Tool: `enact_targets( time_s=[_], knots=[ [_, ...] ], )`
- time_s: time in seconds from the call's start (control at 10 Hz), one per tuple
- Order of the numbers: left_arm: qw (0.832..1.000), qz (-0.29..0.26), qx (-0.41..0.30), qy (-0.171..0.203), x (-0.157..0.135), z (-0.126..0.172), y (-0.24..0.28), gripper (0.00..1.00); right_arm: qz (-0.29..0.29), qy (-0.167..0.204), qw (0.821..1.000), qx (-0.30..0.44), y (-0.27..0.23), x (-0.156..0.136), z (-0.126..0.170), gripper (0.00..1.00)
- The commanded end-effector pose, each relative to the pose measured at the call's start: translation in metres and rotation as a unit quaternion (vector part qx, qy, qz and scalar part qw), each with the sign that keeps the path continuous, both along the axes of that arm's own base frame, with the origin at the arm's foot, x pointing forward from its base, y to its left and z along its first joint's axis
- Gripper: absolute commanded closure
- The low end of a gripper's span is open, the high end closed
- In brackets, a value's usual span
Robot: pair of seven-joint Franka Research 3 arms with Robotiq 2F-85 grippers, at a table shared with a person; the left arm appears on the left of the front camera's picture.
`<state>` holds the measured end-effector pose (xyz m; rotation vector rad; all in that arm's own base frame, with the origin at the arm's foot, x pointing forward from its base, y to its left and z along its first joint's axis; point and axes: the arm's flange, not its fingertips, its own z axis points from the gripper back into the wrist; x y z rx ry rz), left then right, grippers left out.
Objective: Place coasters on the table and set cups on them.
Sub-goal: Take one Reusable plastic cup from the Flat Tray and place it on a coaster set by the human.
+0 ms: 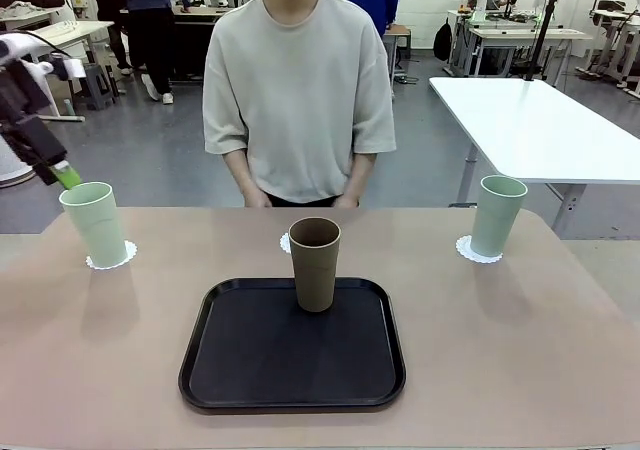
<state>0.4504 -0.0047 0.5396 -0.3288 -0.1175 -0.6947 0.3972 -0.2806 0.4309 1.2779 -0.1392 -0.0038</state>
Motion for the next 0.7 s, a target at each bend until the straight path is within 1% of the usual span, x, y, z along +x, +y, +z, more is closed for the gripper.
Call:
enact_targets(
  time_s=[0.0, 0.1, 0.3, 0.6],
  knots=[
    [0.997, -0.003, 0.06, -0.04, -0.001, -0.012, -0.023, 0.0, -0.004, -0.003, 1.0, -0.001, 0.0, 0.0, 0.0, 0.0],
    [0.995, -0.032, 0.074, -0.054, -0.001, -0.019, -0.04, 0.0, -0.004, -0.003, 1.0, -0.001, 0.0, 0.0, 0.0, 0.0],
    [0.99, -0.088, 0.071, -0.081, -0.007, -0.033, -0.072, 0.0, -0.004, -0.003, 1.0, -0.001, 0.0, 0.0, 0.0, 0.0],
    [0.976, -0.151, 0.071, -0.14, -0.023, -0.054, -0.121, 0.0, -0.004, -0.003, 1.0, -0.001, 0.0, 0.0, 0.0, 0.0]
  ],
)
